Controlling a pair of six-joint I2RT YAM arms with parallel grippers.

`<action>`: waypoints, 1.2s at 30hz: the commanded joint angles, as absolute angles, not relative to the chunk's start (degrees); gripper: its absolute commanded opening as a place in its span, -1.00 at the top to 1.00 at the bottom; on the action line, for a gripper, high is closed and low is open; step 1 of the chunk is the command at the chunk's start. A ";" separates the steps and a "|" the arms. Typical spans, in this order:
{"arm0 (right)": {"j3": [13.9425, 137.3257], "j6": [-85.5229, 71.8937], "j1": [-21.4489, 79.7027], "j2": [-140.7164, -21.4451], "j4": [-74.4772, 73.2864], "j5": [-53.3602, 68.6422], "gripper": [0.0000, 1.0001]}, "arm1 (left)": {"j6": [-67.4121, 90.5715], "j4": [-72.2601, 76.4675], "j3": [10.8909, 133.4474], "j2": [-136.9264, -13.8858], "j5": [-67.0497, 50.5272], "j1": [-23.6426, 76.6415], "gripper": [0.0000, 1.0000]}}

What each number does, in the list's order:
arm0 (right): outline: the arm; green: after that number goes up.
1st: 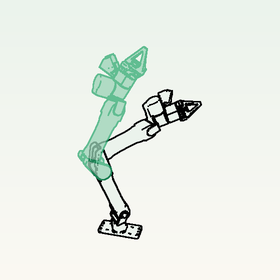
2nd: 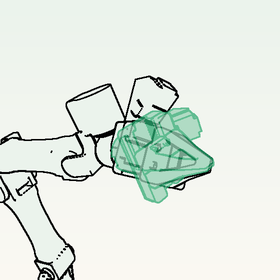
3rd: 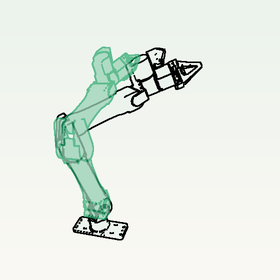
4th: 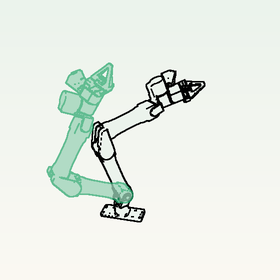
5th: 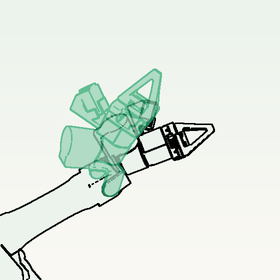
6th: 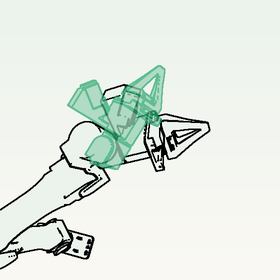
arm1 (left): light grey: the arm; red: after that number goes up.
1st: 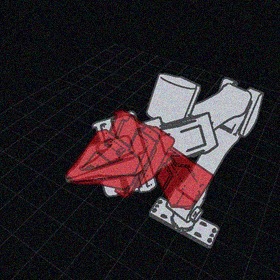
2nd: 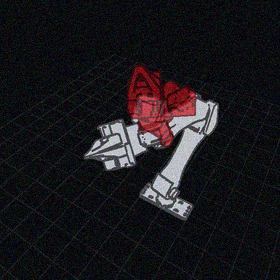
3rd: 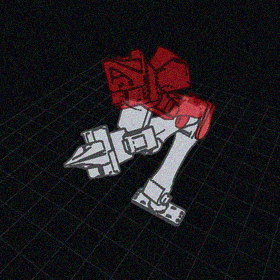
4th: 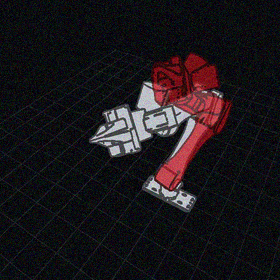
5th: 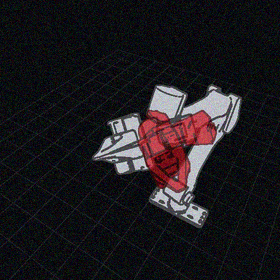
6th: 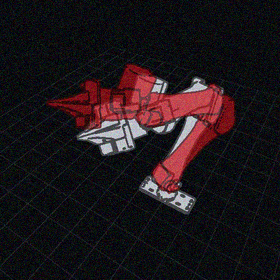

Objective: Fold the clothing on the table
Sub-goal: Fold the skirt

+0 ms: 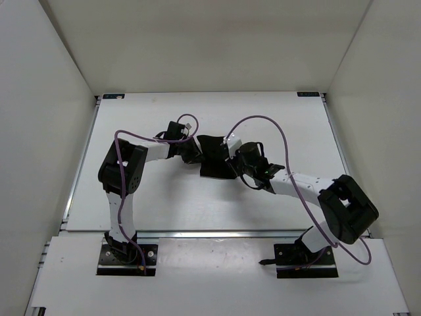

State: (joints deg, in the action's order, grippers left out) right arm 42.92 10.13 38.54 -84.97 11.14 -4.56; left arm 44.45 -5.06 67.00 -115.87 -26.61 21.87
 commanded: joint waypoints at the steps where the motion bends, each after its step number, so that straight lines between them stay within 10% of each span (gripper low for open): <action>1: 42.97 8.18 38.06 -85.42 14.59 3.32 0.30 | 43.95 -6.32 65.91 -116.72 -25.48 21.71 0.73; 8: 38.69 0.90 36.30 -79.81 17.65 4.04 -0.29 | 43.51 -6.24 65.66 -116.02 -25.13 21.71 0.73; 11: 34.29 -4.90 31.57 -74.10 19.86 5.44 0.03 | 44.12 -5.98 65.74 -115.58 -25.40 21.71 0.72; 15: 35.76 -7.30 28.22 -74.88 17.76 7.99 1.00 | 43.16 -7.11 66.79 -114.26 -24.88 22.06 0.69; 23: 42.01 -10.10 27.43 -80.59 15.65 13.78 1.00 | 37.01 -15.81 70.84 -104.43 -17.86 19.60 0.01; 29: 48.86 -11.69 26.72 -87.18 12.40 23.28 1.00 | 33.23 -18.28 71.63 -95.20 -11.43 17.58 -0.14; 36: 52.03 -12.83 26.81 -95.62 10.20 26.81 1.00 | 33.23 -11.79 66.28 -91.84 -14.07 26.44 0.80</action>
State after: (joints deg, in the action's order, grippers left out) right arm 50.54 -11.77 27.22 -93.84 11.49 24.08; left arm 34.44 -13.61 68.99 -92.25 -13.34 21.23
